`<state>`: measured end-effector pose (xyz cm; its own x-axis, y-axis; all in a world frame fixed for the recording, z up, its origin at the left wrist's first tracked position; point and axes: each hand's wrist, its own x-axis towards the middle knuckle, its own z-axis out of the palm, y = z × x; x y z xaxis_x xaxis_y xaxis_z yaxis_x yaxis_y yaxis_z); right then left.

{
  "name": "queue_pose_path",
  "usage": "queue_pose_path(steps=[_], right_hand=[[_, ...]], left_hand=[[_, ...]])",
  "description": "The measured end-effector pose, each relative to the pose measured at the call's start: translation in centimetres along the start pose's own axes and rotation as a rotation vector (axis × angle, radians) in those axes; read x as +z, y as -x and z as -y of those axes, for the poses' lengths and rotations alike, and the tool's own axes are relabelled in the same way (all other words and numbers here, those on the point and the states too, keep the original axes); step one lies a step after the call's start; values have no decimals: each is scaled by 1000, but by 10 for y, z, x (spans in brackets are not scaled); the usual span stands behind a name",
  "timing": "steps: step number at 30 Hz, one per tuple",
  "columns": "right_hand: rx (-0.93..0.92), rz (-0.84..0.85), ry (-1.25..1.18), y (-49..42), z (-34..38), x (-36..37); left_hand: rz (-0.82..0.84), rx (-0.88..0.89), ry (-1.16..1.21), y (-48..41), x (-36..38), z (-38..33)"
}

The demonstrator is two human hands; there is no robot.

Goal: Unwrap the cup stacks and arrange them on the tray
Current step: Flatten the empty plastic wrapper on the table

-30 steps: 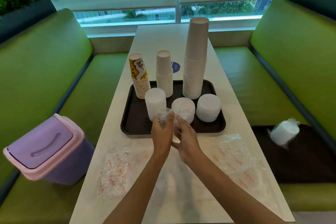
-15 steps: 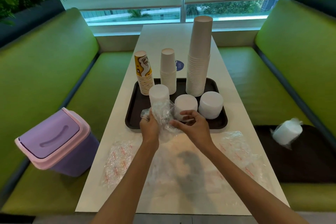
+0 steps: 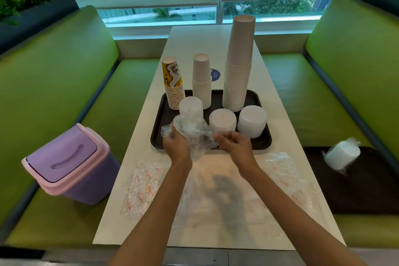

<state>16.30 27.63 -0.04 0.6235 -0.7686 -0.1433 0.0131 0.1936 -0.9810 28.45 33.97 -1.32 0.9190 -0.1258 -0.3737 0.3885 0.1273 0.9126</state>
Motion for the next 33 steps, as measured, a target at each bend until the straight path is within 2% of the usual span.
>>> queue_pose_path(steps=[5,9,14,16,20,24,27,33], right_hand=[[113,-121,-475,-11,9,-13],[91,-197,-580,-12,16,-14],[17,-261,-513,-12,22,-15],[-6,-276,-459,-11,27,-15],[-72,-304,-358,-7,36,-16],[-90,-274,-325,-7,34,-12],[-111,-243,-272,-6,32,-7],[-109,-235,-192,-4,32,-3]], left_hand=[[-112,66,-63,0,-20,12],[-118,77,-119,3,-41,37],[110,7,-344,7,-68,54],[152,5,-315,9,-76,46],[110,278,-144,15,-75,9],[383,538,-250,32,-49,-17],[515,652,-452,41,-28,-18],[505,694,-584,33,-6,-15]])
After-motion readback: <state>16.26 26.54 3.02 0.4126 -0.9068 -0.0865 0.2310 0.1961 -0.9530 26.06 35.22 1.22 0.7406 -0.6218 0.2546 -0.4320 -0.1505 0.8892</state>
